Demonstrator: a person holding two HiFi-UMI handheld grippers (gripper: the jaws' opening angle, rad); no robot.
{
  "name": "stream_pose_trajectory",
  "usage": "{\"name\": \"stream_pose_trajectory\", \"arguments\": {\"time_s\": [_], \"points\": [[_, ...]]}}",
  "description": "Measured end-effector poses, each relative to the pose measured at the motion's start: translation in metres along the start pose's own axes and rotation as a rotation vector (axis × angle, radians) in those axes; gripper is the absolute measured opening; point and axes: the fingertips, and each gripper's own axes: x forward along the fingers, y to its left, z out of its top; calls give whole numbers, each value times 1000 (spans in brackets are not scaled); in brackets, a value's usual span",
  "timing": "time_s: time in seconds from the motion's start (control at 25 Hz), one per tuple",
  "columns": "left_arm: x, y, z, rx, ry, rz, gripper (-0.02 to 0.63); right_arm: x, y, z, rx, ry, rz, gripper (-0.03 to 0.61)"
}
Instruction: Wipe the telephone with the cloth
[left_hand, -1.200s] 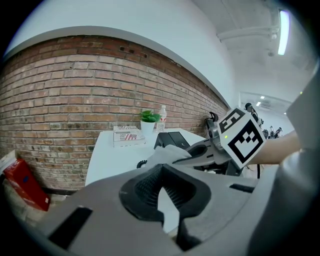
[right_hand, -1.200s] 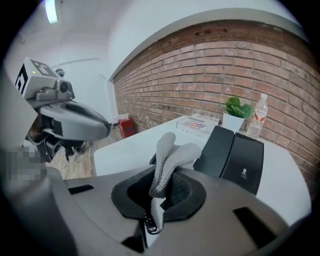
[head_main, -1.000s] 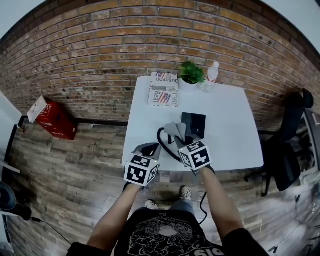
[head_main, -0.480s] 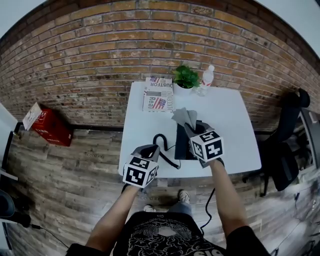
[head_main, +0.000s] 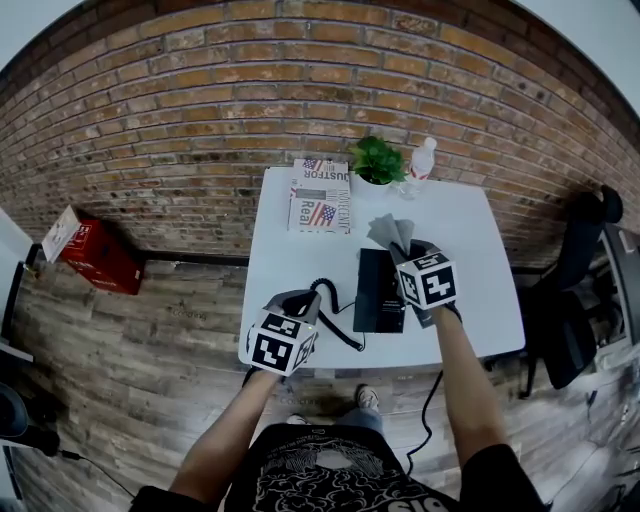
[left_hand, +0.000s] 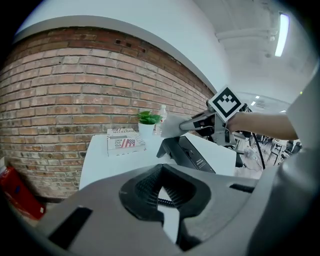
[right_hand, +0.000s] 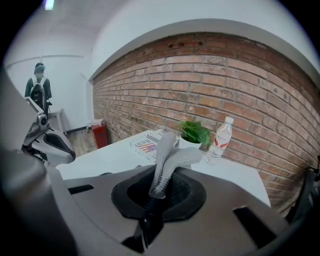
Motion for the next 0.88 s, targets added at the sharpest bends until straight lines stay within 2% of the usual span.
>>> {"name": "stream_pose_trajectory", "arguments": {"time_s": [0.28,0.88], "points": [[6,16,1,-14,5,7,6,24,2,-21,19,104,46,9],[8,22,-5,-38,10,13,6,38,22,-12,-21,138,136,9]]}}
